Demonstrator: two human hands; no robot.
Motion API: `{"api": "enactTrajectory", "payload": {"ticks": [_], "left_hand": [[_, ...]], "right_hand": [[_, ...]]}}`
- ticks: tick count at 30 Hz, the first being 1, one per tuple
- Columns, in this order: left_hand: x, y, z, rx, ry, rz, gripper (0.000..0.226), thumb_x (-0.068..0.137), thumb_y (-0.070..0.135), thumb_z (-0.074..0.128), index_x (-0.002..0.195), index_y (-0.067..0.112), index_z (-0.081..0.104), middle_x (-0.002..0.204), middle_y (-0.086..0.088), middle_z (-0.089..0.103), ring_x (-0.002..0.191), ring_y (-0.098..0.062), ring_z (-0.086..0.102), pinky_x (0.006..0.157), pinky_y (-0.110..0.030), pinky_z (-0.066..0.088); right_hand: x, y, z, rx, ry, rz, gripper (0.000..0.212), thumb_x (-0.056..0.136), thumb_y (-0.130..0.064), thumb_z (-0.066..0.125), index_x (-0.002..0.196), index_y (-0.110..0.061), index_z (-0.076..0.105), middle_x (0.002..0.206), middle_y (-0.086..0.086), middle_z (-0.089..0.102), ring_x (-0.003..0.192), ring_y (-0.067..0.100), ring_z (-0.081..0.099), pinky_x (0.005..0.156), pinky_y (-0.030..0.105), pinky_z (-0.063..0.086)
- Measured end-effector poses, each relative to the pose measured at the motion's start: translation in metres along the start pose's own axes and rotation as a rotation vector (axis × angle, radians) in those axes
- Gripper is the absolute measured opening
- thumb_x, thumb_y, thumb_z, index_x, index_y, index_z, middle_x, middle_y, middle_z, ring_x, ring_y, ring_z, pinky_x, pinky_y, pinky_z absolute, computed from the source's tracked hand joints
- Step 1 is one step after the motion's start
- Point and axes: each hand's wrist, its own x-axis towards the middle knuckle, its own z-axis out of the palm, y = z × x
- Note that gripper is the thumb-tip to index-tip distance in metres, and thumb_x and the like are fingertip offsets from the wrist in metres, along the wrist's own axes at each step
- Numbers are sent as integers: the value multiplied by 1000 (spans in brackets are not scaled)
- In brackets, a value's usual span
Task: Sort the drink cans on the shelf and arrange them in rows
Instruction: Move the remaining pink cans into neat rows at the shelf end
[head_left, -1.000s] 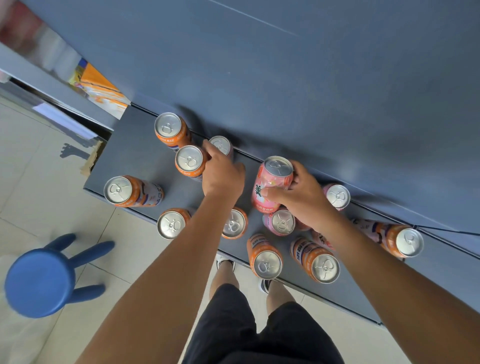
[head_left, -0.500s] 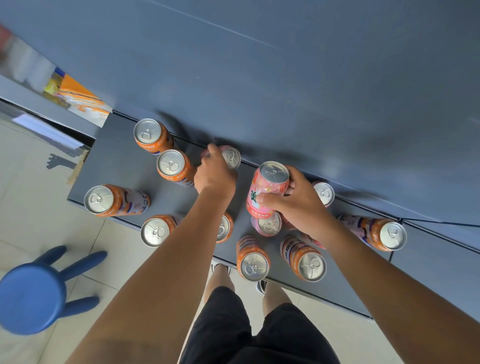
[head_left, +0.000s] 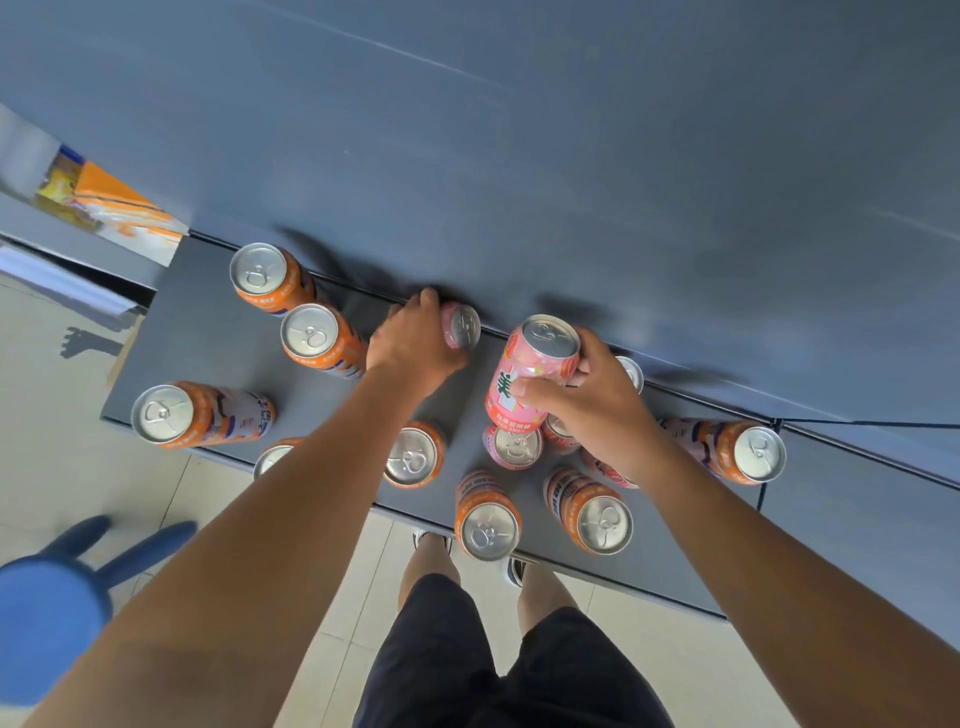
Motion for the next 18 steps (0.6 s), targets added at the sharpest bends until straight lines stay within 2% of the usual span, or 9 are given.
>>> {"api": "enactTrajectory", "payload": {"ticks": [4,7,10,13,15,18], "left_hand": [[-1,-5,-1,-116,-20,-23,59,76,53,71,117,15,55,110,-17,69,106,-43,62,82,-40,49],[-8,-11,-4,-358,-41,-90,59,66,60,68,107,16,68,105,-10,73,104,-34,64,86,-37,52],[-18,-18,-9,-699,-41,-144,47,67,55,80,102,24,74,94,1,75,92,-17,68,82,-36,53],[-32,-14,-22,-951,-7,-182,52,60,61,75,93,21,72,86,-6,72,78,-14,61,74,-37,51],[-44,-8,-34,-1183,-28,-214,50,60,63,72,88,21,70,82,0,67,83,-16,61,79,-36,50],[-64,6,-50,-1609,-191,-171,29,87,57,58,91,32,72,98,0,70,104,-28,67,95,-53,51]], "right_hand": [[-3,3,0,10,22,9,51,74,-6,83,112,-30,60,100,-6,74,95,11,72,83,31,59],[-6,1,0,19,32,15,50,75,-6,83,114,-28,61,102,-4,74,97,13,72,84,34,58],[-11,-4,-3,49,44,23,52,77,-5,81,120,-24,60,102,-4,74,94,11,72,75,27,58],[-20,-12,-5,72,64,18,52,78,-7,80,123,-22,60,99,-5,74,85,6,71,65,21,54],[-25,-17,-5,83,106,5,48,79,-7,79,120,-22,61,98,-5,74,84,6,71,67,22,55],[-34,-24,-4,111,159,-17,42,81,-9,77,114,-29,62,101,-5,74,92,12,72,78,30,58]]}}
